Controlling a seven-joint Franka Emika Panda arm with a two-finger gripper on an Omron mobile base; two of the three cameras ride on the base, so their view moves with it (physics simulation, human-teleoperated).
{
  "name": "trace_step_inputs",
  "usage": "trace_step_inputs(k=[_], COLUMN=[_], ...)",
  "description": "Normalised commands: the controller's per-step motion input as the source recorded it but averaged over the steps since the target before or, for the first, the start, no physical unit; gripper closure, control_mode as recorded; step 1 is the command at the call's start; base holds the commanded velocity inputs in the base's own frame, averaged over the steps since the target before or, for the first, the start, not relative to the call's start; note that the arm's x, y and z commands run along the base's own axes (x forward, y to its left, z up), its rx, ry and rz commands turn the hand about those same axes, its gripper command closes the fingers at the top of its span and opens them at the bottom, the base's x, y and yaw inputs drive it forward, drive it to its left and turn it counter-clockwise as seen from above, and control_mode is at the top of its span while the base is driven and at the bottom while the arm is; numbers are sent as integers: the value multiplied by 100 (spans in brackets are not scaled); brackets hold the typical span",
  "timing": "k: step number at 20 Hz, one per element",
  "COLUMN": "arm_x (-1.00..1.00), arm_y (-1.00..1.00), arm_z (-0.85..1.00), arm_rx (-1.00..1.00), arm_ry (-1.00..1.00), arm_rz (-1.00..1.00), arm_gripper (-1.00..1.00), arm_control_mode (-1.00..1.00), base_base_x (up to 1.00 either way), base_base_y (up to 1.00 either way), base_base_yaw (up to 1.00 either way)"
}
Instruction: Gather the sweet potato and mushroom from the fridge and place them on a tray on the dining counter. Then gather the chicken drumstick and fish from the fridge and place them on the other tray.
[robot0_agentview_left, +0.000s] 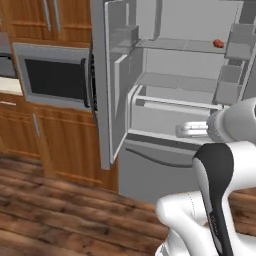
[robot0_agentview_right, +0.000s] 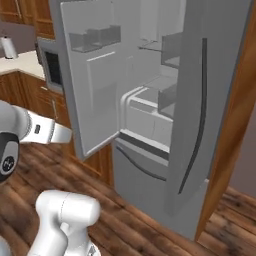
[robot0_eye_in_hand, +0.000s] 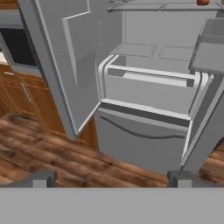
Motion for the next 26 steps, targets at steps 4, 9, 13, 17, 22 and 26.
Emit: trace_step_inputs(k=[4,9,13,17,22,26], arm_x=[0,0,0,0,0,0], arm_y=[0,0,0,0,0,0], arm_z=[0,0,0,0,0,0], arm_rx=[0,0,0,0,0,0], arm_ry=[0,0,0,0,0,0], arm_rz=[0,0,0,0,0,0], arm_gripper=[-100,-100,-100,-100,-100,-100], arm_control_mode=[100,100,100,100,100,100], base_base_x=[58,52,57,54,61,56], base_base_y=[15,3,31,32,48,36], base_base_yaw=[-30,-35,-35,-33,-33,-26])
